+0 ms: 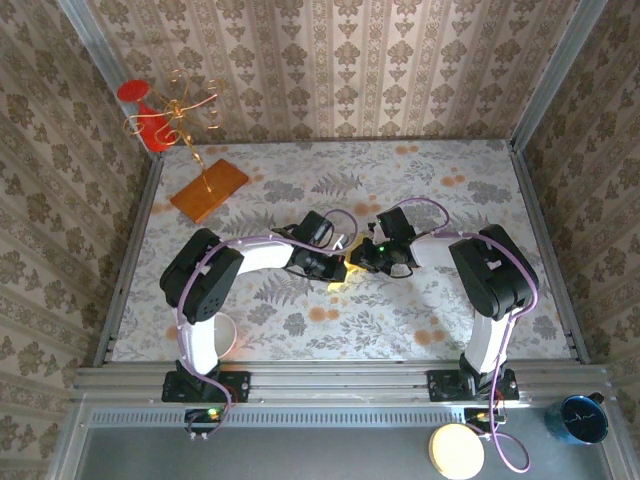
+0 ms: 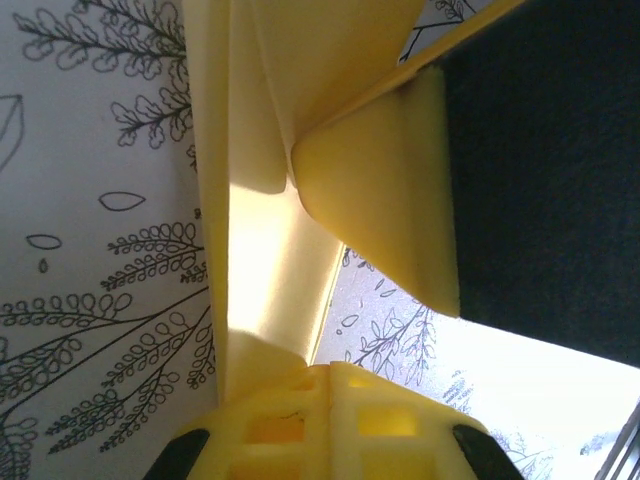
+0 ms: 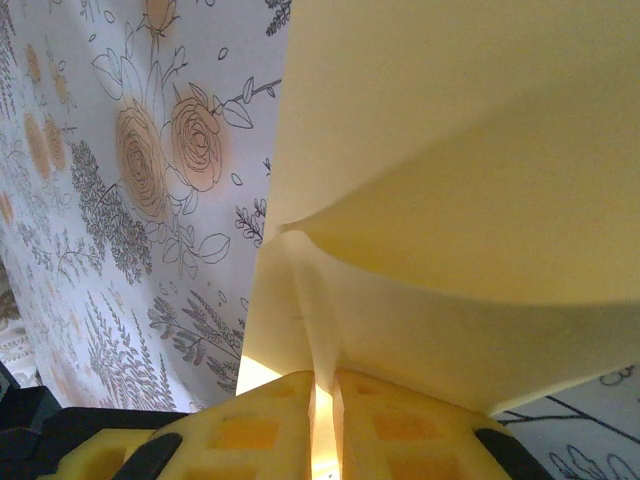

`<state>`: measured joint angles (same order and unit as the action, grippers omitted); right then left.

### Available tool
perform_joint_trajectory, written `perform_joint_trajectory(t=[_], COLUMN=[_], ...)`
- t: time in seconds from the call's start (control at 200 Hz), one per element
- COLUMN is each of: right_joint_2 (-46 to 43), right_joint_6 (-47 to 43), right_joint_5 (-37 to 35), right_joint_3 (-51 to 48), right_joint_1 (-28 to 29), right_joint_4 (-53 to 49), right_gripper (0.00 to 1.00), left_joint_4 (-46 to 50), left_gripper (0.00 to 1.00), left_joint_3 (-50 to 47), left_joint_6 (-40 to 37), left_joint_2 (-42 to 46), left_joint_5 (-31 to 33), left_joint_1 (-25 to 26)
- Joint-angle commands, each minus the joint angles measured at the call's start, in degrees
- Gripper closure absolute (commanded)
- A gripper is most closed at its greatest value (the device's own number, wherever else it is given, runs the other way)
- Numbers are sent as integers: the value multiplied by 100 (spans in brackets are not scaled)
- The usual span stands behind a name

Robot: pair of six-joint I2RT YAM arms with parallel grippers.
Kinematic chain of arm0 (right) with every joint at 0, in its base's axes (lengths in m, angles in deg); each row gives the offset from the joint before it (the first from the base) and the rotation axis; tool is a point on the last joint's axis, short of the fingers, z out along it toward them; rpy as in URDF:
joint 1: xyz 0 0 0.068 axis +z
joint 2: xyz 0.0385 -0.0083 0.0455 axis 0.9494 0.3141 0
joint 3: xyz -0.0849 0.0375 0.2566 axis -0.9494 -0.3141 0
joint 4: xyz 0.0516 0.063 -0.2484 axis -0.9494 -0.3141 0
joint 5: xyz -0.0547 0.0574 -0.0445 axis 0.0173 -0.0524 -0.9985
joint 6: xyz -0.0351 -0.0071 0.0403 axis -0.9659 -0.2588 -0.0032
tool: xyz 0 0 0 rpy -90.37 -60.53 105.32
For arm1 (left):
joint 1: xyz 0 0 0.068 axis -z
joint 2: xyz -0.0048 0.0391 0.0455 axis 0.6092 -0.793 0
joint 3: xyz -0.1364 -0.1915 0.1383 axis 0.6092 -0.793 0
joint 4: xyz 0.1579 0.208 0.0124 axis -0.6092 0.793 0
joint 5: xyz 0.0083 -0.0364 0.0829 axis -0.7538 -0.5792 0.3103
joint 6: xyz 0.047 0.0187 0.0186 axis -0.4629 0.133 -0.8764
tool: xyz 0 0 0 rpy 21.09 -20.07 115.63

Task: Fold a paper plane with a square sheet of paper (pick it up from the middle)

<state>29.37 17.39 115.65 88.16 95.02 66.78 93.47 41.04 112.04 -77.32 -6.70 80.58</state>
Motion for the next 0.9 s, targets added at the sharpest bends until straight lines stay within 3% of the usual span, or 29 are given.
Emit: perform_joint_trajectory(t=[0.0, 0.895], right_joint_2=[263, 501], right_joint_6=[2, 77], right_joint_5=[-312, -832], right_joint_3=[-53, 166], right_joint_1=[-49, -74], right_joint_4=[-249, -880], right_gripper=[83, 85], left_joint_4=[158, 866], left_gripper=[99, 98], left_joint_3=[-168, -731], left_joint_6=[127, 129], left_joint_2=[-92, 503], left_joint_5=[82, 243], left_joint_1=[19, 141])
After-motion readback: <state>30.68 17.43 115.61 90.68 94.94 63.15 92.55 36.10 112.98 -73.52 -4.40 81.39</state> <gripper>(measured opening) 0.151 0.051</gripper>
